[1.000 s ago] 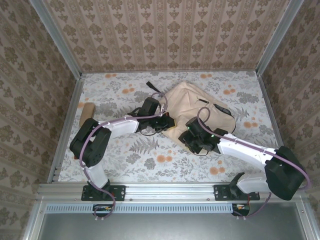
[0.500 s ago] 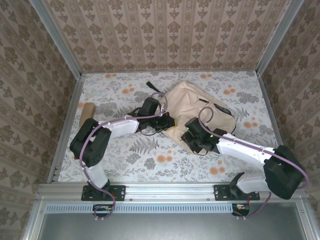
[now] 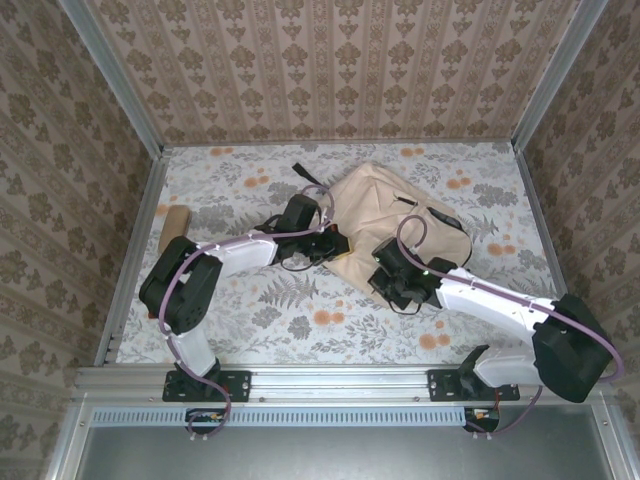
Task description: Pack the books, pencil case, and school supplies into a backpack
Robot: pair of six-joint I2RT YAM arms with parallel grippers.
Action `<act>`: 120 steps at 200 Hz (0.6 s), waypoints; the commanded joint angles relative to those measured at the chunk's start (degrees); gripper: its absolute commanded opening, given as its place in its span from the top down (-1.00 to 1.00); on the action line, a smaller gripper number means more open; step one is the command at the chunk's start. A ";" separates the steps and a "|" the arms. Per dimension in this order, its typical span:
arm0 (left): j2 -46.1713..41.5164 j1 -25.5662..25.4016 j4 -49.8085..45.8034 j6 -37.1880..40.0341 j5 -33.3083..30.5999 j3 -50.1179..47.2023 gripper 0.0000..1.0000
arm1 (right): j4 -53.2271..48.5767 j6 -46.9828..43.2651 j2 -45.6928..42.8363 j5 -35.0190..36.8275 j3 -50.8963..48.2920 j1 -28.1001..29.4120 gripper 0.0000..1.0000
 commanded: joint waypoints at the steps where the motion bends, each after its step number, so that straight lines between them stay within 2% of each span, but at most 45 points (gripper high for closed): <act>1: -0.02 2.02 -1.39 1.75 -2.04 0.93 1.00 | -10.51 -7.24 -1.79 5.96 0.89 -0.05 0.88; 45: -0.29 5.50 -3.53 3.88 -3.43 1.35 1.00 | -18.46 -18.07 -2.02 10.30 2.01 -0.04 0.93; 77: 0.06 8.31 -5.81 6.03 -3.77 2.95 1.00 | -23.74 -21.85 -1.62 14.62 2.73 -0.12 0.97; 120: 0.34 10.62 -7.72 8.08 -4.08 4.82 1.00 | -22.36 -25.78 -3.22 13.82 3.83 -0.13 0.99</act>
